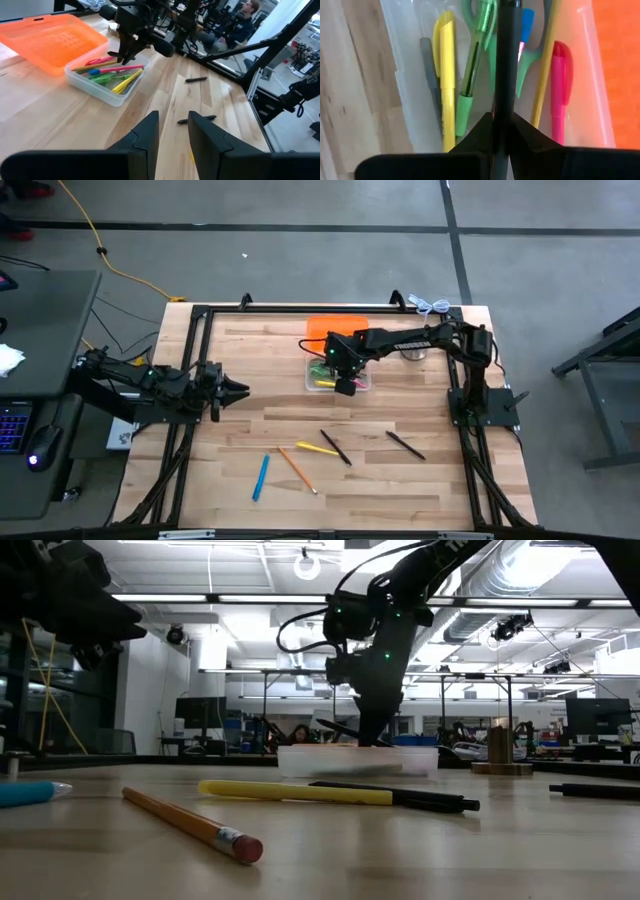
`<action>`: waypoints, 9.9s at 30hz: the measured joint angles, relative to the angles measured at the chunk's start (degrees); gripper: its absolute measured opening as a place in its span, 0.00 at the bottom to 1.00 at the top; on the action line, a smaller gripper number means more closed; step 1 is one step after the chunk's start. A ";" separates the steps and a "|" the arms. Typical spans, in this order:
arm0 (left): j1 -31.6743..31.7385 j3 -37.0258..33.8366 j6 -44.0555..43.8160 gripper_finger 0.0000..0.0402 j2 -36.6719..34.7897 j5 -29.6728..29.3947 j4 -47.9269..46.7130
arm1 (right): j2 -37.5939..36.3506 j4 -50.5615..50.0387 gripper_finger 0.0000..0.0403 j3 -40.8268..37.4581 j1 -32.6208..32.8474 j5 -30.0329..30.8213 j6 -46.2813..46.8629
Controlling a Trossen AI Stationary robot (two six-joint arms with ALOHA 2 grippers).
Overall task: Pick & place school supplies into a supply box
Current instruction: Put the left black pen into the supply box, then put the right black pen into the supply box
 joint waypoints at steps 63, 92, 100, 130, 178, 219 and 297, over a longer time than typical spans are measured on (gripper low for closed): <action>0.00 0.05 -0.10 0.33 0.02 0.79 0.66 | 1.46 0.34 0.07 -0.42 -1.16 -5.68 1.44; 0.00 0.05 -0.13 0.33 0.02 0.76 0.55 | -9.10 -3.59 0.25 -0.31 -0.84 -5.93 4.33; 0.00 0.05 0.16 0.33 0.01 0.76 0.29 | -17.01 -13.90 0.25 -0.31 3.24 -6.95 9.90; 0.00 0.05 0.34 0.33 0.02 0.75 0.09 | -24.65 -30.94 0.25 -0.33 34.48 -0.76 40.47; 0.00 0.05 -4.83 0.33 0.02 0.23 0.16 | -29.09 2.05 0.24 -36.00 38.55 -8.93 48.14; 0.00 0.05 -4.63 0.33 0.02 -1.45 0.07 | -26.65 9.11 0.13 -42.47 38.55 -6.60 57.05; 0.00 0.00 -4.83 0.33 0.07 -1.31 -3.05 | -25.11 -6.92 0.01 -29.49 36.77 7.07 65.70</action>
